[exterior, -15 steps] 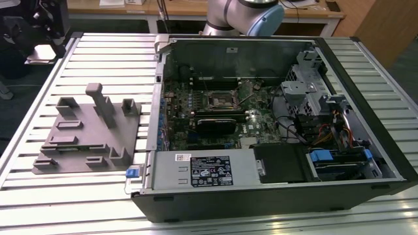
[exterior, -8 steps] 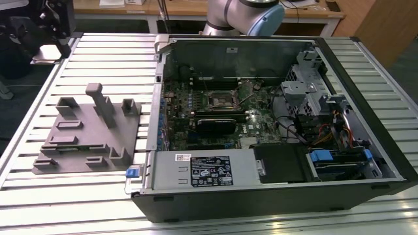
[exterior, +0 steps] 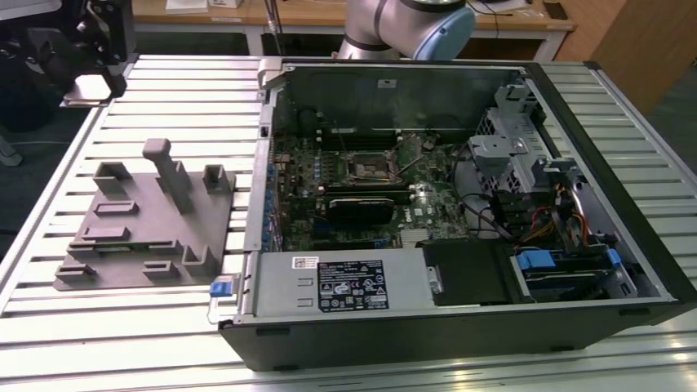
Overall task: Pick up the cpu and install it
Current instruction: 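Pick up the cpu and move it towards the insertion slot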
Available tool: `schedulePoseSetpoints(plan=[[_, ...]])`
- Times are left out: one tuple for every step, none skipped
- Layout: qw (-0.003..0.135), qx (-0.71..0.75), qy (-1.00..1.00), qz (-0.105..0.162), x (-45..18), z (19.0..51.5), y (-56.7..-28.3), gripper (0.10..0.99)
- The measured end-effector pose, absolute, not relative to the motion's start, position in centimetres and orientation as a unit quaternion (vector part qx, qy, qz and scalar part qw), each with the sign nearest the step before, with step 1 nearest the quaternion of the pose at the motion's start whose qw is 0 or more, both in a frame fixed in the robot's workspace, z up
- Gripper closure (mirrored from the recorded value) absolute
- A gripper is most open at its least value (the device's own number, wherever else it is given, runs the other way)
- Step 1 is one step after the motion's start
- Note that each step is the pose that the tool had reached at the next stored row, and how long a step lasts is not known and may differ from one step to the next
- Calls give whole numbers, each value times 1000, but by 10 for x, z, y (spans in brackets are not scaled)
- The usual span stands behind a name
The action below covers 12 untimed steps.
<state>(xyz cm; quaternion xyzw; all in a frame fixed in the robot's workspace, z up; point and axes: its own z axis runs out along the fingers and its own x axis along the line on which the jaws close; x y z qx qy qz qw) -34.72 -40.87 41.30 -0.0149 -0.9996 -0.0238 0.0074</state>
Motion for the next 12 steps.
schedulePoseSetpoints(plan=[[7,-15,-1000,-24,-346,413,-409,545],[7,-15,-1000,-24,-345,413,-409,545],[7,-15,-1000,-24,-344,413,-409,545],[7,-15,-1000,-24,-343,413,-409,545],[7,-15,-1000,-24,-342,413,-409,545],[7,-15,-1000,-24,-341,413,-409,545],[7,-15,-1000,-24,-340,413,-409,545],[7,-15,-1000,-24,-339,413,-409,545],[7,-15,-1000,-24,-338,413,-409,545],[7,-15,-1000,-24,-337,413,-409,545],[7,-15,-1000,-24,-336,413,-409,545],[7,-15,-1000,-24,-334,413,-409,545]])
